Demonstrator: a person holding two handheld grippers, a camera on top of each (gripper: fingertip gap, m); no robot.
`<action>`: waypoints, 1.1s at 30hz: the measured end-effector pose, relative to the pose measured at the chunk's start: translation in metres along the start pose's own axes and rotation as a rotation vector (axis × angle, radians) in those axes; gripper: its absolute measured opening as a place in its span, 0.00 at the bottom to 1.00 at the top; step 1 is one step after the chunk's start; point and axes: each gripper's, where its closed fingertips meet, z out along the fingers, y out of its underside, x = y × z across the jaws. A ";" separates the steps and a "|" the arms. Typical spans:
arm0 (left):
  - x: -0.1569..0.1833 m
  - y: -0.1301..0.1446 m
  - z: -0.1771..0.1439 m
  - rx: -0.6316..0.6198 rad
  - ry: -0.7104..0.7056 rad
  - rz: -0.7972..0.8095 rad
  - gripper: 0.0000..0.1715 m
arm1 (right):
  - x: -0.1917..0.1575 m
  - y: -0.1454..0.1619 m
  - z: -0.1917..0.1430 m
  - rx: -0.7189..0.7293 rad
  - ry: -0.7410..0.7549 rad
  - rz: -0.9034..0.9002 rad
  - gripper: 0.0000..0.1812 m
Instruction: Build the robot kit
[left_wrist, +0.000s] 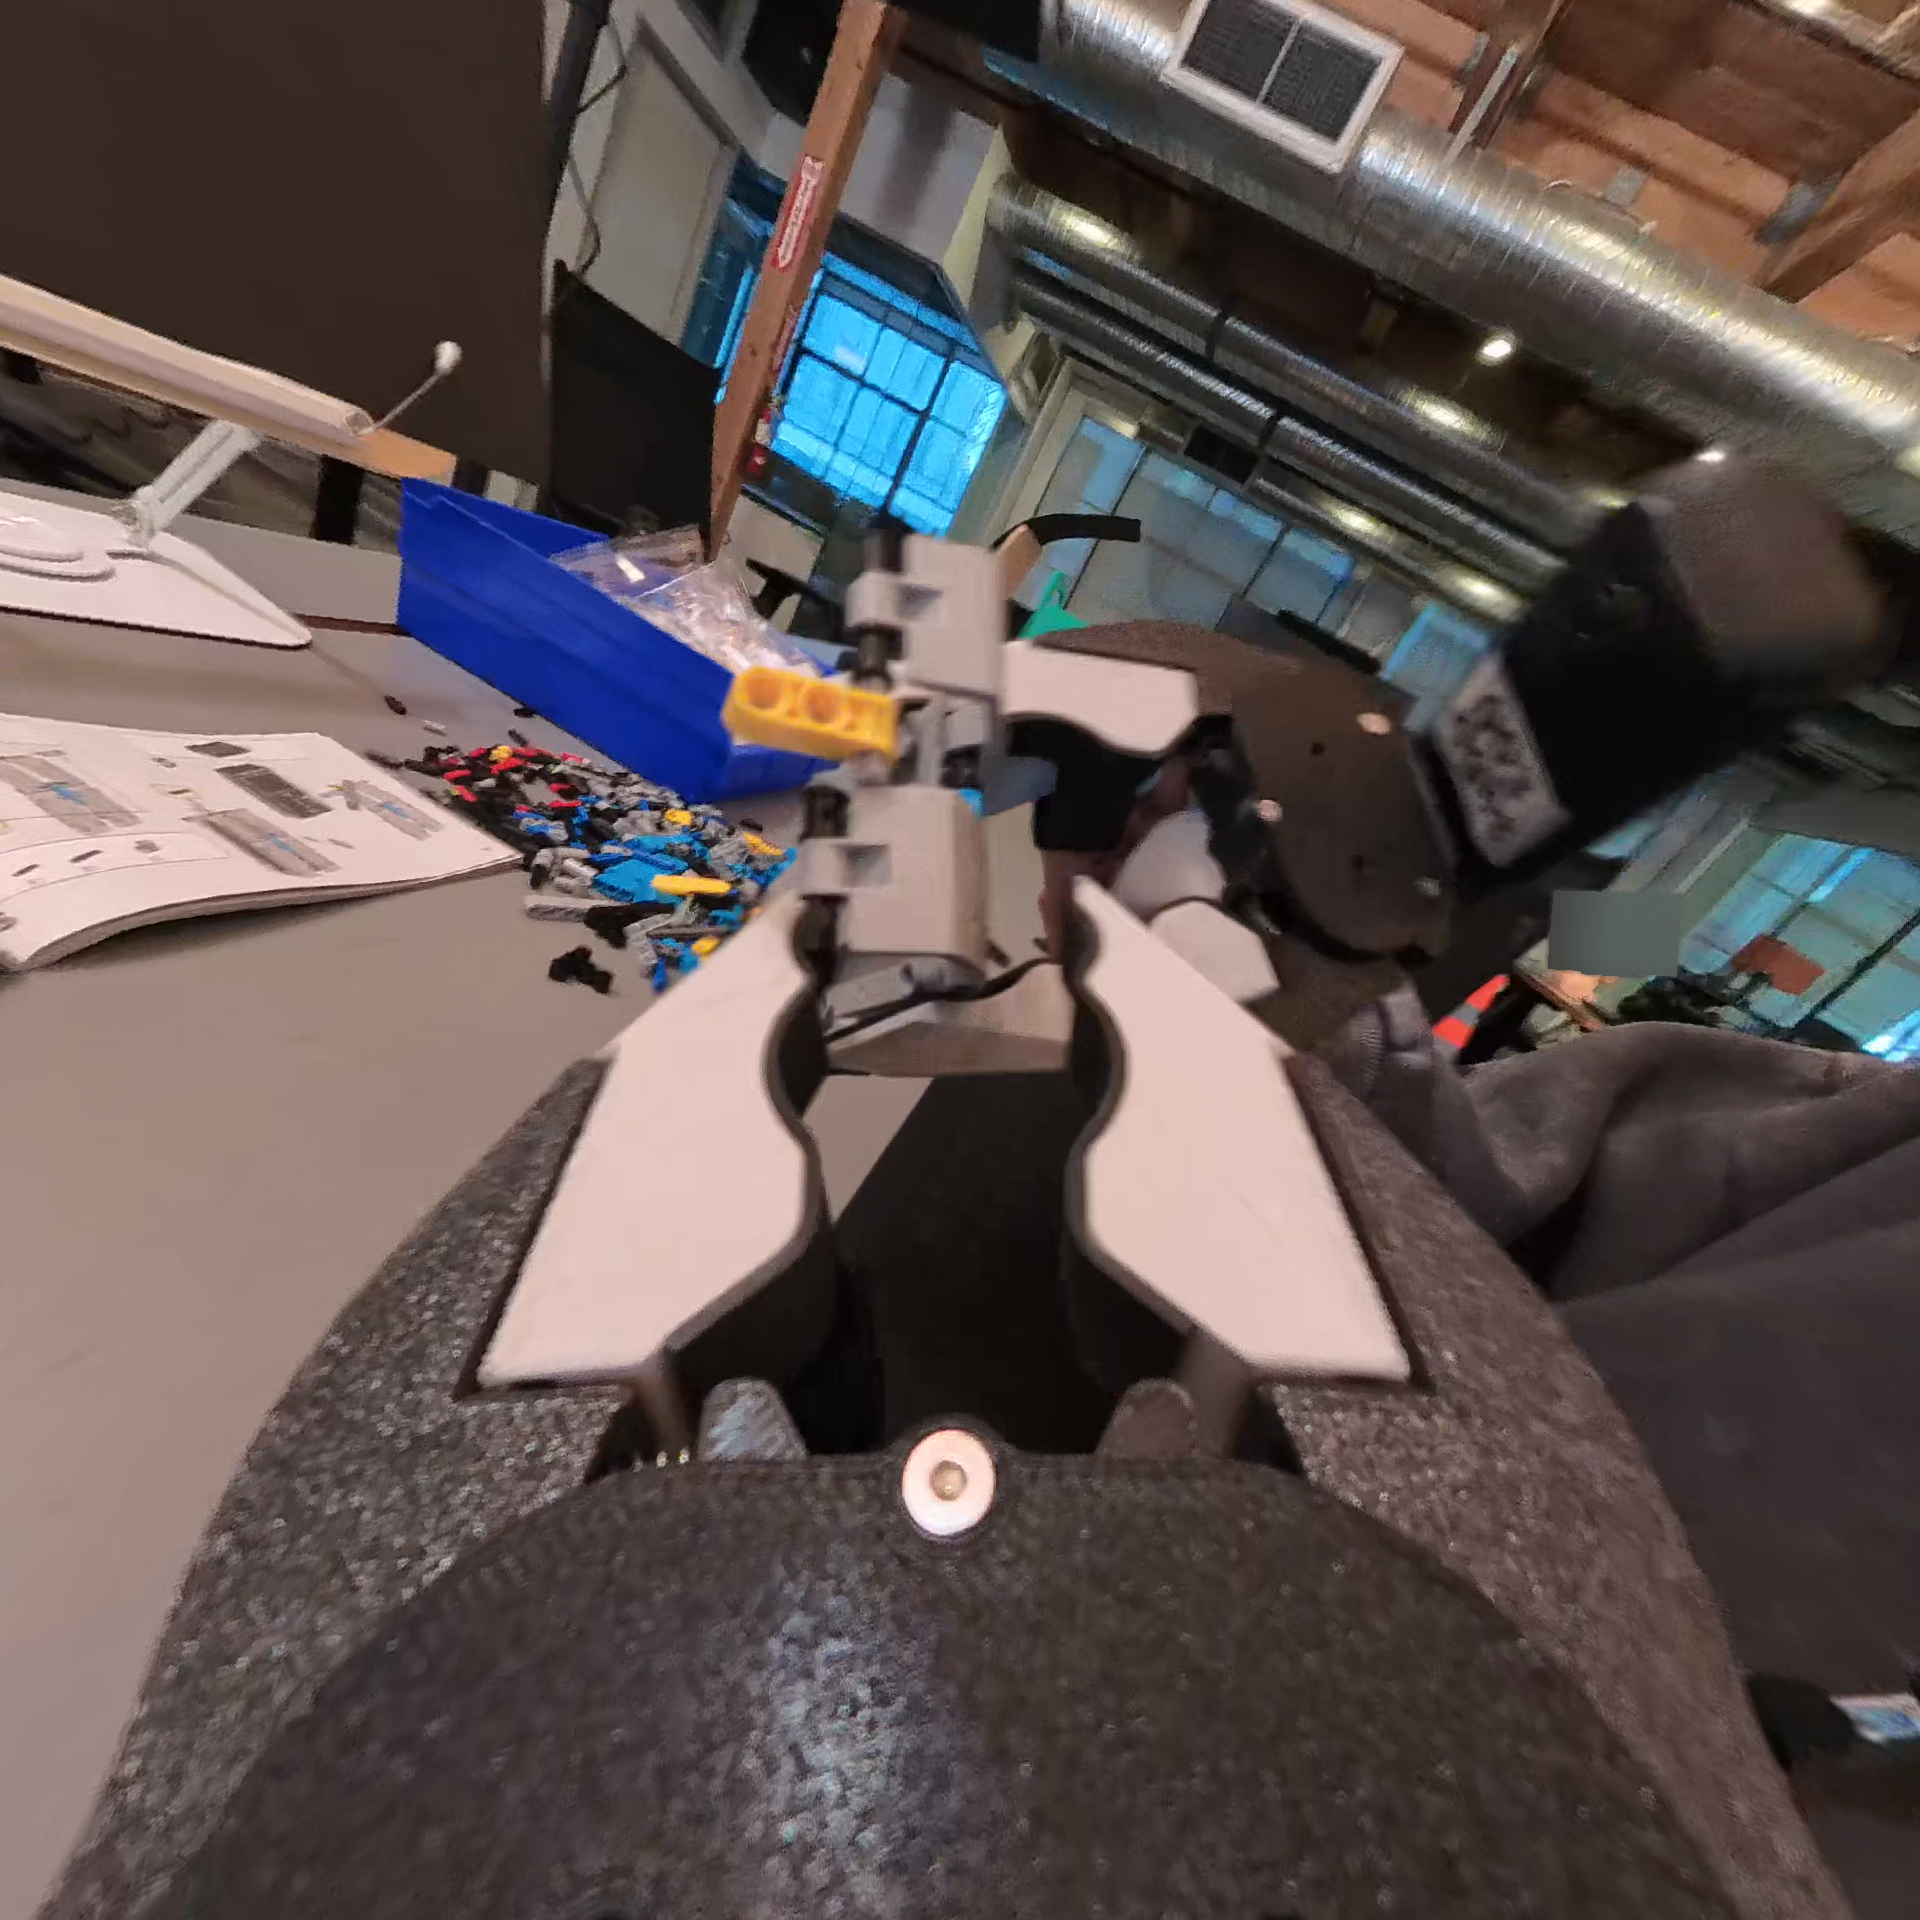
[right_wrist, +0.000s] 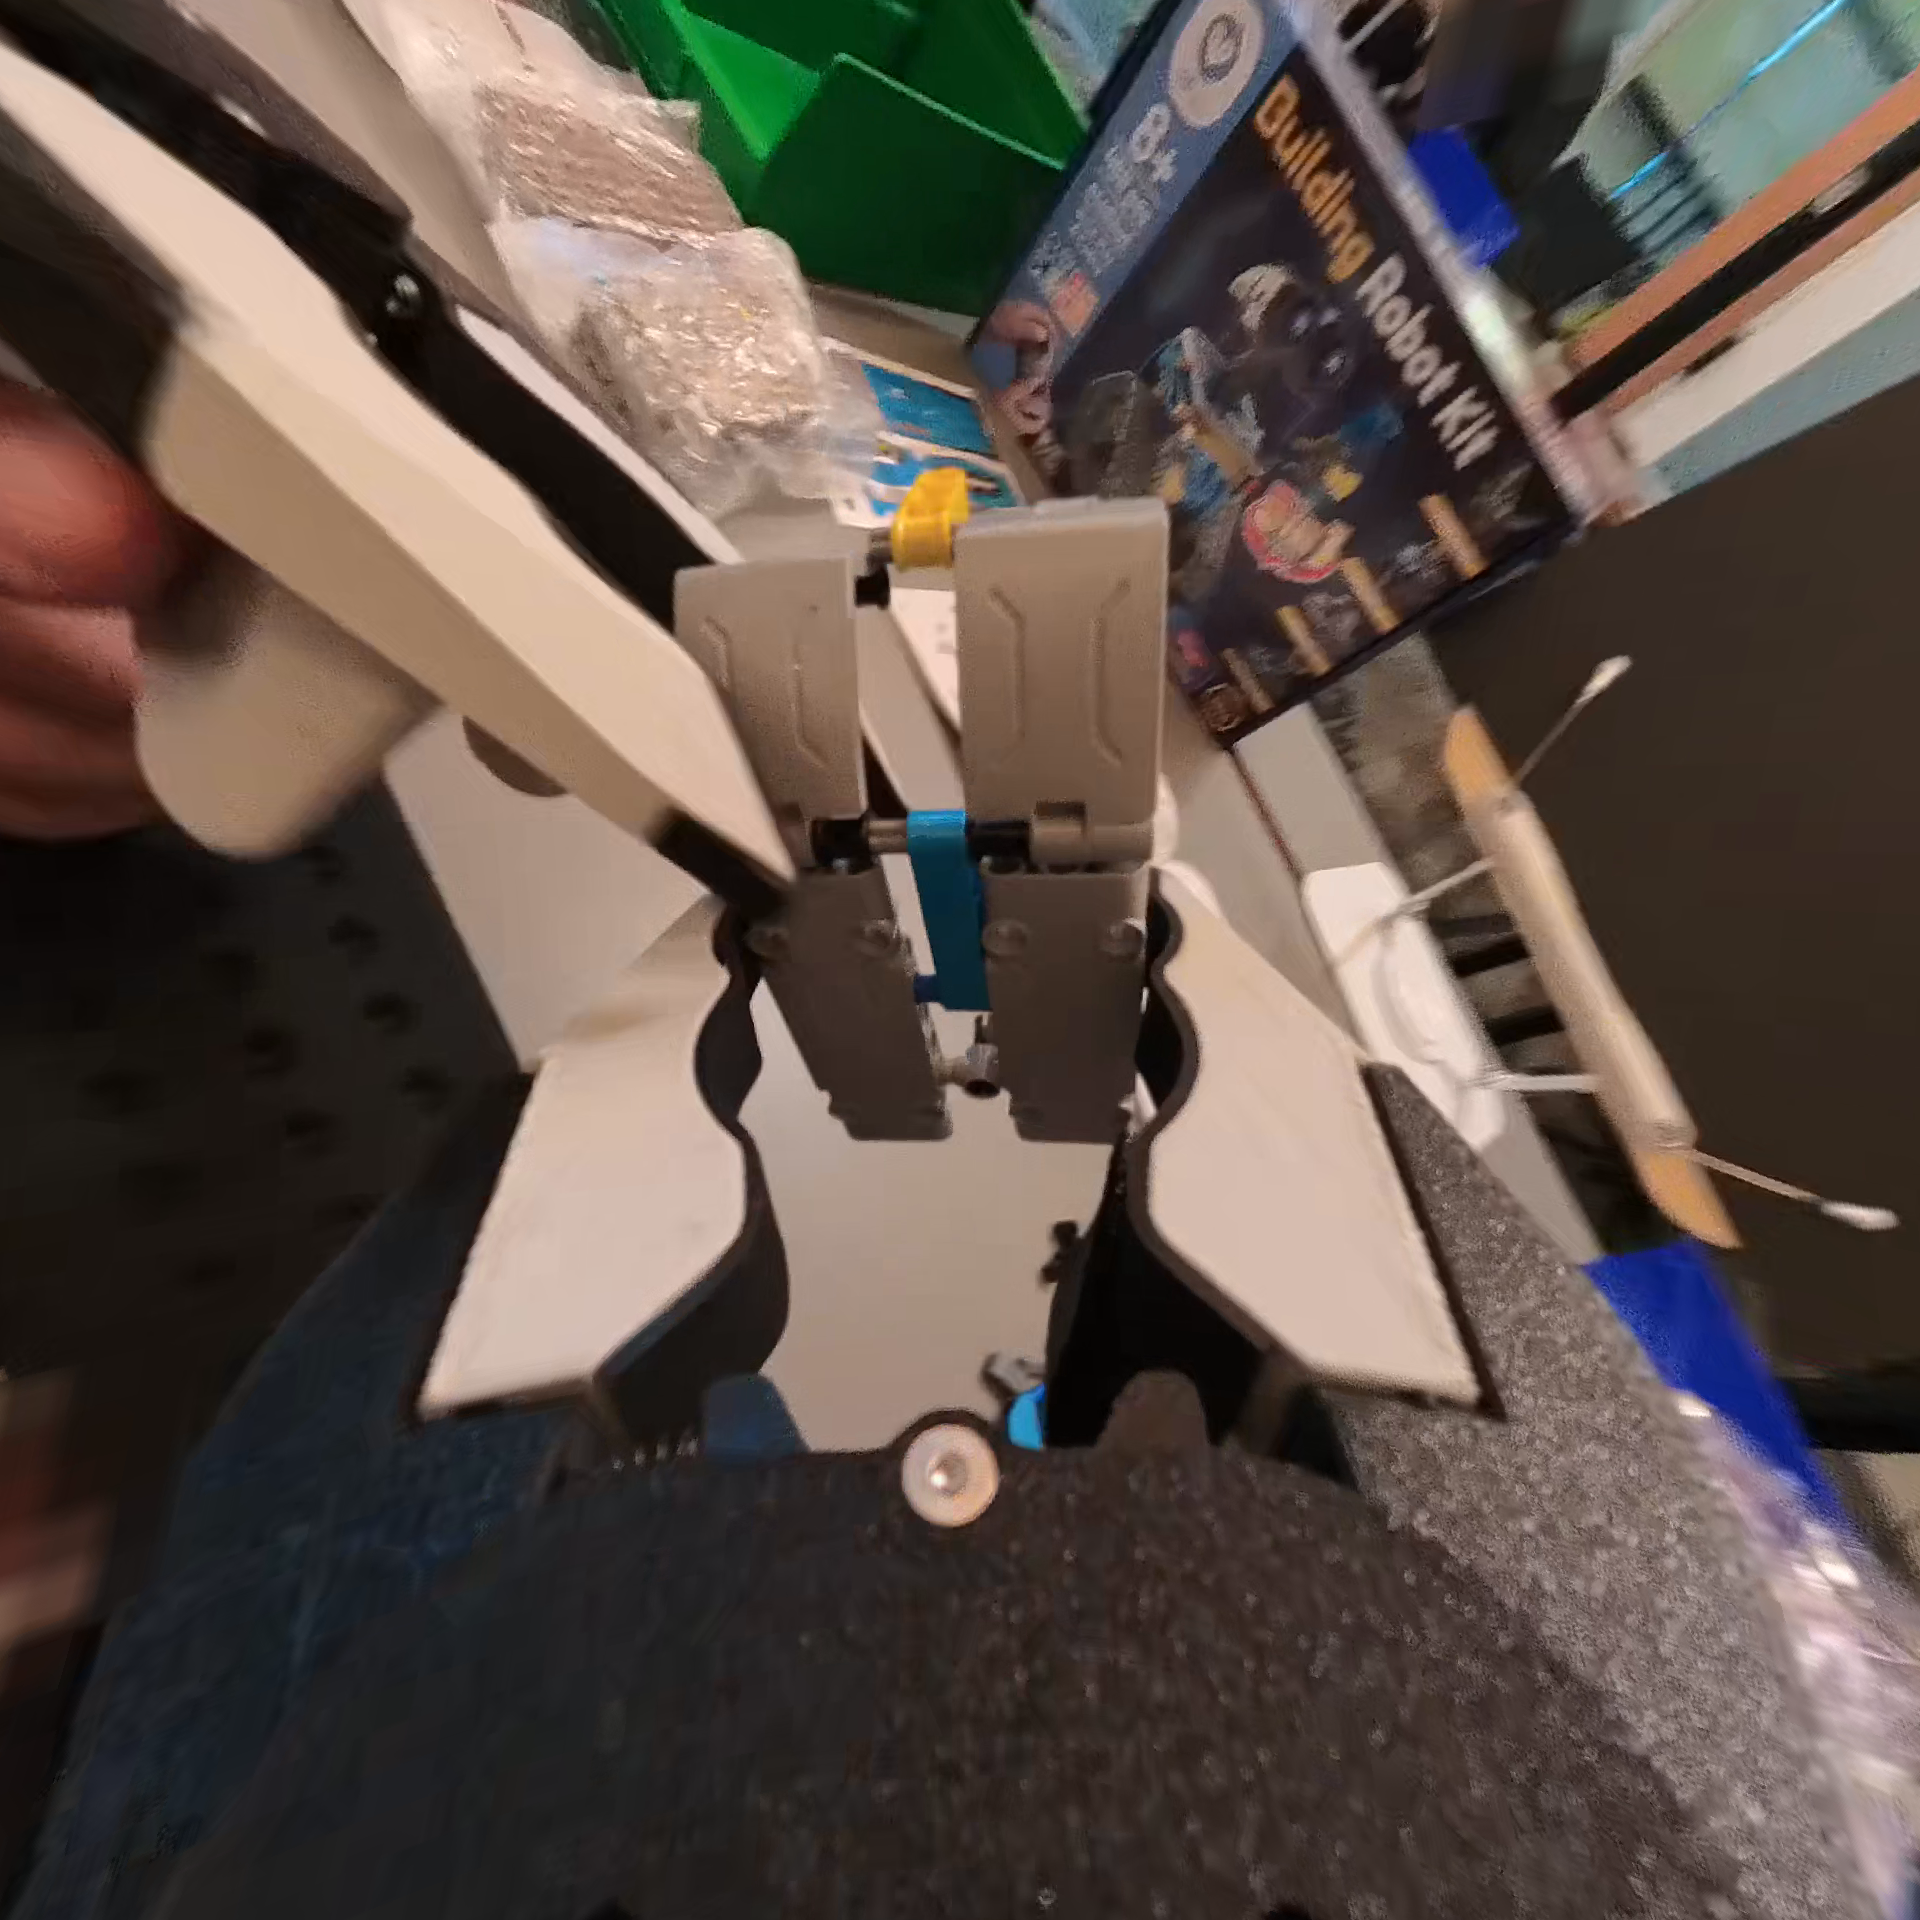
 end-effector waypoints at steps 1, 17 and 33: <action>0.000 0.003 0.000 -0.010 0.001 0.010 0.08 | -0.002 -0.005 0.000 0.017 0.025 -0.031 0.40; -0.011 0.010 -0.004 -0.016 0.007 -0.071 0.04 | -0.015 0.006 0.004 0.076 -0.081 -0.007 0.40; -0.010 0.018 -0.004 -0.046 0.026 -0.087 0.03 | -0.024 0.016 0.005 0.008 -0.167 -0.015 0.35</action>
